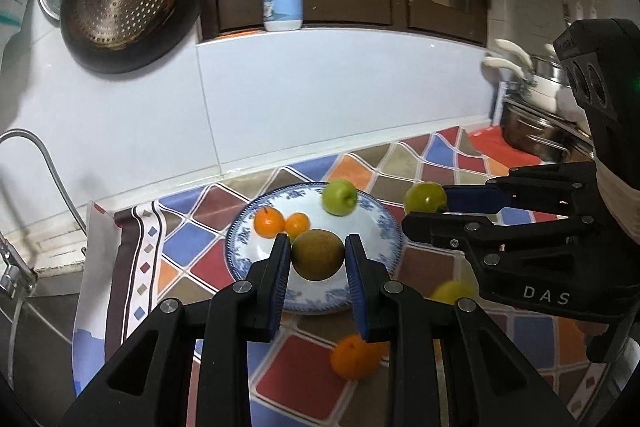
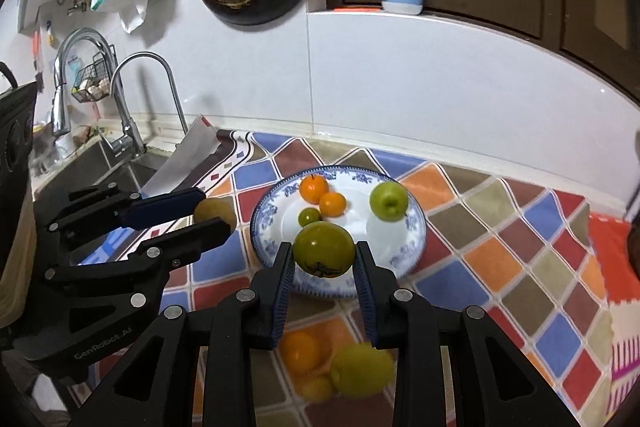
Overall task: Organize fruits
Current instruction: 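Carry both held fruits over the plate and lower them, then open both tools to release the fruits onto the plate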
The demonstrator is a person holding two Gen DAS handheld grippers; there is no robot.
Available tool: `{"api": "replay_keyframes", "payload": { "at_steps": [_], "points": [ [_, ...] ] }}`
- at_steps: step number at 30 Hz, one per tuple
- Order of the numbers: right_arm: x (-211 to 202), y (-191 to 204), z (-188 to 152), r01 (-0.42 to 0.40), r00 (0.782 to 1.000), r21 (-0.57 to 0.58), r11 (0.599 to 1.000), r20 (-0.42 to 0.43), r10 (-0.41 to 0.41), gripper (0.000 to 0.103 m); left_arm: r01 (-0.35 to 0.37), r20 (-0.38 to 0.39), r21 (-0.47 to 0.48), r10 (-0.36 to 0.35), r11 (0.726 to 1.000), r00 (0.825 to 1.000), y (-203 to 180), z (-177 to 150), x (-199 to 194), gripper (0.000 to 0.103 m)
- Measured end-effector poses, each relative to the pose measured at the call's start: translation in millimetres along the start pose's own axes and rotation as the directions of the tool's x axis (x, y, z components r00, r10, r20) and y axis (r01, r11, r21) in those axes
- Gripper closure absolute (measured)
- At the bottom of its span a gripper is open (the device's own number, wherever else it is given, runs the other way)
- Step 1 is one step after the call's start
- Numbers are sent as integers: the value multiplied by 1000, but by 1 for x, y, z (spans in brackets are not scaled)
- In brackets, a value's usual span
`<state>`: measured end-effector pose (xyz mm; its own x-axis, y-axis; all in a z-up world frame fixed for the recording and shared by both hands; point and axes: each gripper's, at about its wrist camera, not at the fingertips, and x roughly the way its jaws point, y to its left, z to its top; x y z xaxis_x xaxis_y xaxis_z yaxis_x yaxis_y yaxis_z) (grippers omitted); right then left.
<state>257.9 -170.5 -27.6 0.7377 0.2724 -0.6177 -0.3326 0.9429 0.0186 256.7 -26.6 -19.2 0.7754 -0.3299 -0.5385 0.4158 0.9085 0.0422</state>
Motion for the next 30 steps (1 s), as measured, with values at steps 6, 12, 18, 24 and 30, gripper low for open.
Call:
{"api": "replay_keyframes", "payload": {
  "at_steps": [6,12,18,24,30],
  "points": [
    [40,-10,20,-22,998,-35,999,-51,21,72,-36,-36,-15,35,999,999,19,7,31,75],
    [80,-18,28,-33,994,-53,998,-109,27,72,-48,-78,-29,45,998,996,34,9,64,75],
    [119,-26,32,-65,982,-54,996,-182,55,72,-43,-133,-37,37,998,990,48,10,105,75],
    [147,-32,32,-80,971,-56,995,-229,65,72,-18,-187,-41,10,999,982,54,7,135,75],
    [161,-38,30,-92,965,-33,995,-250,81,72,3,-212,-50,-14,999,977,54,4,149,75]
  ]
}}
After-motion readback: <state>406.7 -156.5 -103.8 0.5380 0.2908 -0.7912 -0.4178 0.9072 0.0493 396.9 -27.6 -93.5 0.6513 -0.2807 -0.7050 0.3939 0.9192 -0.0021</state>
